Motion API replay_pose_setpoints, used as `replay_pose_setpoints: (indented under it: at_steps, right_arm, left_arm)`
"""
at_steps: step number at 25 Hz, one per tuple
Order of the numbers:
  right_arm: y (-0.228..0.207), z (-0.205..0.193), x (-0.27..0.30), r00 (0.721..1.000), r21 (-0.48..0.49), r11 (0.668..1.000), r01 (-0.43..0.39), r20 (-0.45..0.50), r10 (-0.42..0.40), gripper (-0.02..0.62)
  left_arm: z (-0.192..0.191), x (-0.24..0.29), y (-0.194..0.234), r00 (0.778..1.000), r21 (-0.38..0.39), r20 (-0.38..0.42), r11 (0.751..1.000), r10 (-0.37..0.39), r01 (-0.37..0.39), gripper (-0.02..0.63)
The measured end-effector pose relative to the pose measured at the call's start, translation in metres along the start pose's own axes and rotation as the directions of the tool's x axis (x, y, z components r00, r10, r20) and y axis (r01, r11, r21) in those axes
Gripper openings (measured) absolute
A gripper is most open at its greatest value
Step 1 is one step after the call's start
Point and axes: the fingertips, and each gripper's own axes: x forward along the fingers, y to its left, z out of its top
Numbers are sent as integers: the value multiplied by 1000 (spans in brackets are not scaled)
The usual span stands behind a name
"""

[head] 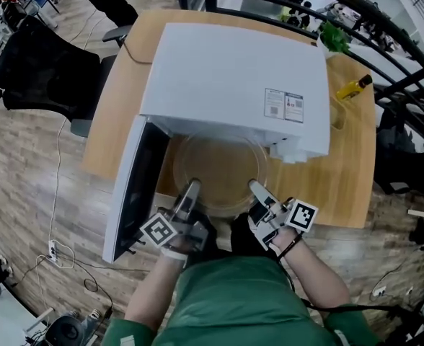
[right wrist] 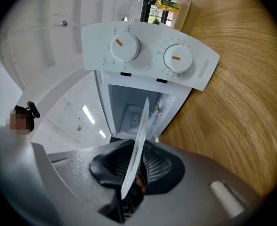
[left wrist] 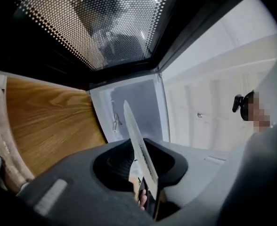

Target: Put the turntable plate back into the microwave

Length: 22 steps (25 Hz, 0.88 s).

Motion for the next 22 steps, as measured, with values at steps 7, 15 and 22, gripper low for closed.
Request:
replay_pose_setpoints:
  at_steps: [7, 15, 22]
  right_arm:
    - [-17, 15, 13, 1000, 3, 1000, 6, 7, -6, 69]
    - [-36, 25, 27, 1000, 5, 1000, 13, 8, -13, 69]
    - [-46, 31, 38, 1000, -3, 1000, 9, 5, -9, 69]
  left_arm:
    - [5, 21, 16, 1000, -8, 5, 1000, -4, 4, 69]
    - [12, 38, 33, 1000, -19, 2, 1000, -6, 6, 69]
    - [18, 48, 45, 1000, -33, 10, 999, -9, 9, 68]
